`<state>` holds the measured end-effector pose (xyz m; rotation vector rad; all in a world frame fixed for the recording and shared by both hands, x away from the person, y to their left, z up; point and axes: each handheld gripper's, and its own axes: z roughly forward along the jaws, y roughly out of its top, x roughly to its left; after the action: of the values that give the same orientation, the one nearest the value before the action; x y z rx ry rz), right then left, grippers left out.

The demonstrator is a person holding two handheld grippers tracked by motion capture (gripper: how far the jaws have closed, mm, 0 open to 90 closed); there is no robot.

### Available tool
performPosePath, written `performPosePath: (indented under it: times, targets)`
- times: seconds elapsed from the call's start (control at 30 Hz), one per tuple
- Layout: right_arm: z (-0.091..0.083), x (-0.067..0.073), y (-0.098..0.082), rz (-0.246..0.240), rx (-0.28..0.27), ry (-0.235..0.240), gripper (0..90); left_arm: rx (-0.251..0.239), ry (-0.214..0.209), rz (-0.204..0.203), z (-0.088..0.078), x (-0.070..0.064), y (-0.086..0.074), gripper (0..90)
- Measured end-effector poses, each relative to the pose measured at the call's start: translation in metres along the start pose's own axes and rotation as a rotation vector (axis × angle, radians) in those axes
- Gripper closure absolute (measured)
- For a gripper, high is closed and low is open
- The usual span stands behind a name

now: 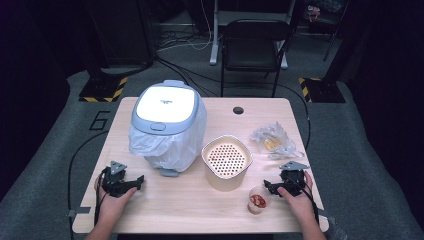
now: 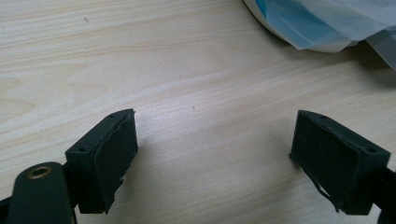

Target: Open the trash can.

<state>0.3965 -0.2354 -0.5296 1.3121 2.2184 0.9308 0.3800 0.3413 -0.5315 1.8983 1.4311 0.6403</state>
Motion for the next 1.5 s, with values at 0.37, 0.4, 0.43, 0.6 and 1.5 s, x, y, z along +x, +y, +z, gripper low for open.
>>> performPosePath:
  times: [0.37, 0.4, 0.43, 0.6, 1.5]
  targets:
    - [0.000, 0.000, 0.000, 0.004, 0.001, 0.000, 0.0, -0.004, 0.002, -0.011, -0.001, -0.002, -0.001, 15.3]
    - [0.000, 0.000, 0.000, 0.004, 0.001, 0.000, 0.0, 0.000, 0.007, -0.013, -0.001, -0.003, -0.001, 15.3]
    - [0.000, 0.000, 0.000, 0.003, 0.001, 0.000, 0.0, 0.002, 0.011, -0.009, -0.002, -0.004, -0.001, 15.2]
    - [0.000, 0.000, 0.000, 0.006, 0.001, 0.001, 0.0, -0.002, -0.008, -0.014, -0.005, -0.008, -0.001, 23.6]
    - [0.000, 0.000, 0.000, 0.007, 0.002, 0.001, 0.0, -0.043, -0.137, 0.021, -0.018, -0.081, 0.036, 44.9]
